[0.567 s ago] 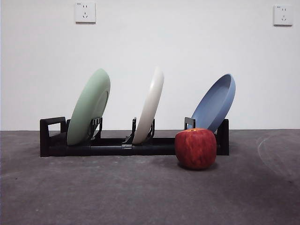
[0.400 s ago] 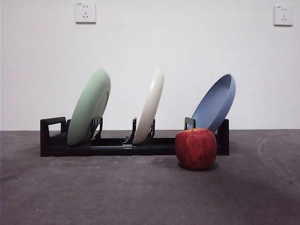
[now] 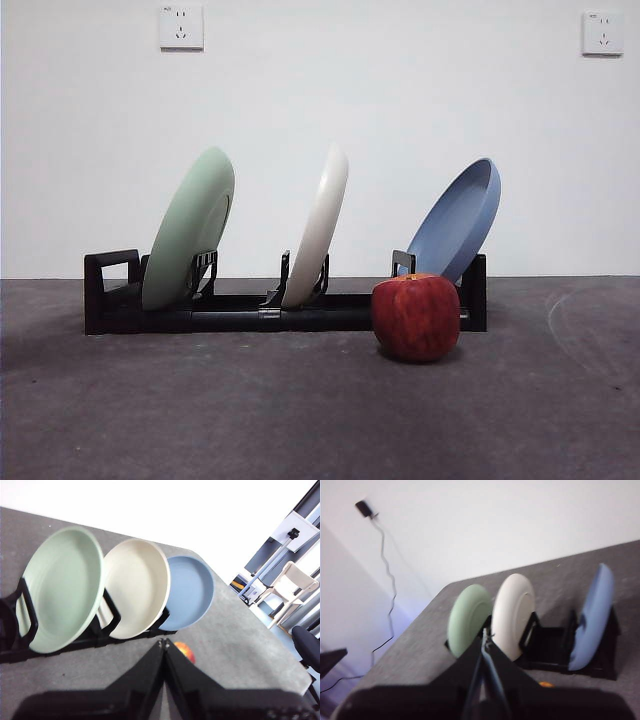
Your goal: Take the green plate from the plate rack,put the plate on the table,take the apple from the table,put the apple in the plate
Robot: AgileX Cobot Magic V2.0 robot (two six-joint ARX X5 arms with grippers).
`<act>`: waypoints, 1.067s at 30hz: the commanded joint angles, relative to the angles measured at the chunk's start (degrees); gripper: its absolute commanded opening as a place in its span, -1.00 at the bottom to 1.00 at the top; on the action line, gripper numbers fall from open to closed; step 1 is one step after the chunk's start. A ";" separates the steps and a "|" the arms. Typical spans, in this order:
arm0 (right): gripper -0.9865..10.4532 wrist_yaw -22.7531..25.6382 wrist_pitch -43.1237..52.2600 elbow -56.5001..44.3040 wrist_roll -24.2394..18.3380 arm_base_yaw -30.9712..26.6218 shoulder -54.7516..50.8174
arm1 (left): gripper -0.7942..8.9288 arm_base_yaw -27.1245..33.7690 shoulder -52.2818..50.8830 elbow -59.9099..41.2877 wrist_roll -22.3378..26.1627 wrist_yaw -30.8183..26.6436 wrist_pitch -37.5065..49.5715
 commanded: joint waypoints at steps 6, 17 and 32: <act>-0.77 -4.09 -14.43 16.85 -5.55 2.54 12.13 | -0.84 -1.51 13.09 24.44 10.93 1.27 -18.64; 0.07 7.85 -21.66 26.62 -7.82 16.52 23.85 | 0.04 -9.16 29.75 41.18 14.86 -0.68 -26.43; 0.05 13.35 -22.10 32.15 -8.33 24.11 30.45 | 0.03 -14.14 50.58 43.01 14.21 -15.04 -16.20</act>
